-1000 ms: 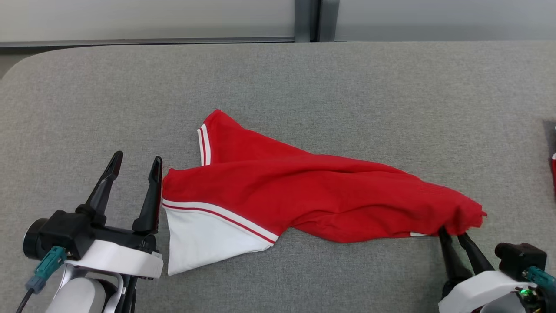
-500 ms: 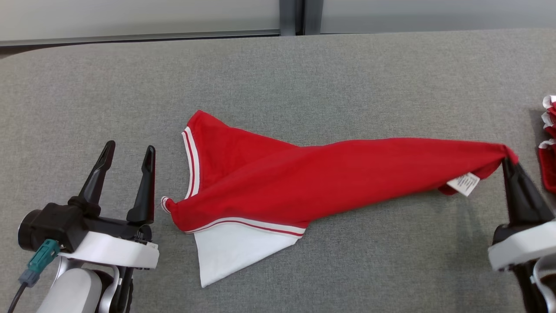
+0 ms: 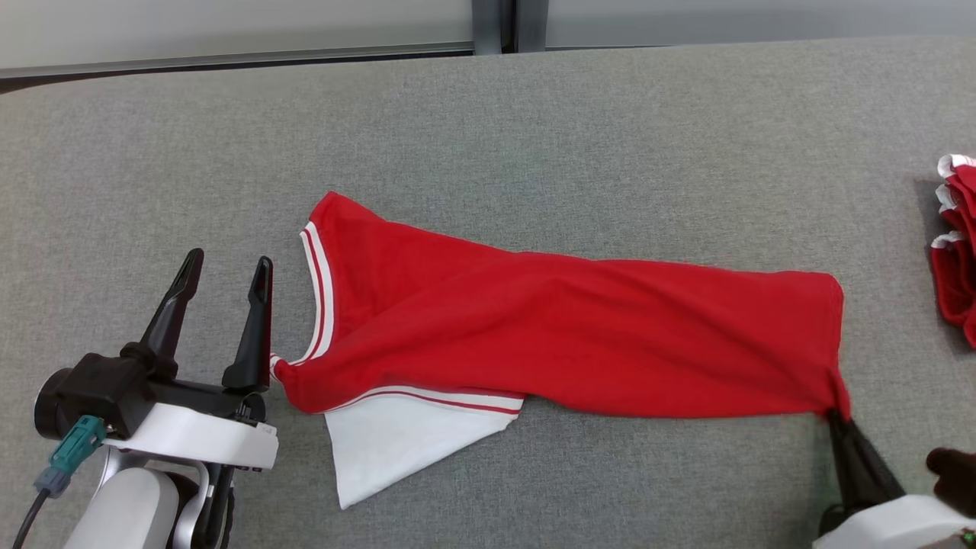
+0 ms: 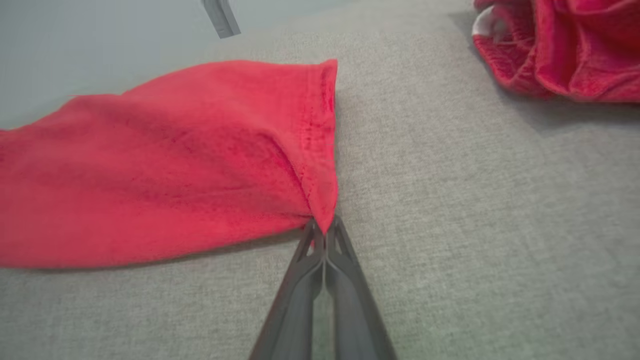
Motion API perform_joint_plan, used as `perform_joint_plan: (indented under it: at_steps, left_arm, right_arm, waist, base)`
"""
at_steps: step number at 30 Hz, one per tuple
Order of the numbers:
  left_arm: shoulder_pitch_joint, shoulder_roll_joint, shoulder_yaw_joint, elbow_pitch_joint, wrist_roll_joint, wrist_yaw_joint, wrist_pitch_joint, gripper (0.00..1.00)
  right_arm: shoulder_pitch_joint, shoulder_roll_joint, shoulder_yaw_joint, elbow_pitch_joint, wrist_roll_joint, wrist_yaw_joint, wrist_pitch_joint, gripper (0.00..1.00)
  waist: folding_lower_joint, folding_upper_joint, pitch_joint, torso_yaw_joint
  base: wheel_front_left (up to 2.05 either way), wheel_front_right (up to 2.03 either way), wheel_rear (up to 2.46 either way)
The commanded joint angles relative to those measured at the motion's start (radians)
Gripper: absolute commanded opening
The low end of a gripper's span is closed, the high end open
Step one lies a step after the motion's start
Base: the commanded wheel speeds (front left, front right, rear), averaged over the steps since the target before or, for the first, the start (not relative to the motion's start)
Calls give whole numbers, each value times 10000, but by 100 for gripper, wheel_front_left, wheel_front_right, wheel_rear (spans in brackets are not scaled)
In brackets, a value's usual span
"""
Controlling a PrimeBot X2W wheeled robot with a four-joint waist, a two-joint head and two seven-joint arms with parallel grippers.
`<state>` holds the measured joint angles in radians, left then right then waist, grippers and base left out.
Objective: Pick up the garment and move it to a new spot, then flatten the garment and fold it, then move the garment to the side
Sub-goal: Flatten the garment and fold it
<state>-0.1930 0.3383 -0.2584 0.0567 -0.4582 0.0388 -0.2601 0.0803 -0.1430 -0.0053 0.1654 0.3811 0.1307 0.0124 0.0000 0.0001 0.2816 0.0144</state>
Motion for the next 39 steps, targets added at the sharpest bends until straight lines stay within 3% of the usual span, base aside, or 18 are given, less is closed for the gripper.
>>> perform_joint_plan:
  at_steps: [1,5,11,19,27,28,29,39]
  left_arm:
    - [-173,54,56,45,68,-12,-38,100]
    - [-223,60,76,96,133,2,-44,100]
    - [-378,-16,43,141,151,-42,-41,100]
    - [-1173,-372,-200,458,269,-334,-52,100]
    - [-1251,-604,105,688,486,-541,-53,100]
    - [-1200,-619,160,688,524,-553,-53,100]
    - [-1136,-637,231,690,569,-533,-51,100]
    - [-285,-852,1060,537,1049,-447,-43,100]
  right_arm:
    - [-321,-189,-3,-128,6,0,-338,0]
    - [-801,-439,30,-638,57,0,-642,0]
    - [-1915,-820,-119,-931,-53,0,-219,0]
    - [-3735,-1130,-77,795,-38,0,309,0]
    - [-4075,-1095,226,1838,115,0,-254,0]
    - [-4063,-1094,284,1886,137,0,-345,38]
    - [-4015,-1078,304,1915,157,0,-475,100]
    - [-2496,-802,-154,135,-780,0,-1947,100]
  waist:
    - [0,-1,-12,-27]
    - [0,-1,-39,-40]
    - [0,-1,87,137]
    - [0,-1,712,908]
    - [0,-1,744,936]
    - [0,-1,706,897]
    - [0,-1,662,856]
    - [0,-1,-201,382]
  base:
    - [0,0,0]
    - [0,0,0]
    - [0,0,0]
    - [0,0,0]
    - [0,0,0]
    - [0,0,0]
    - [0,0,0]
    - [0,0,0]
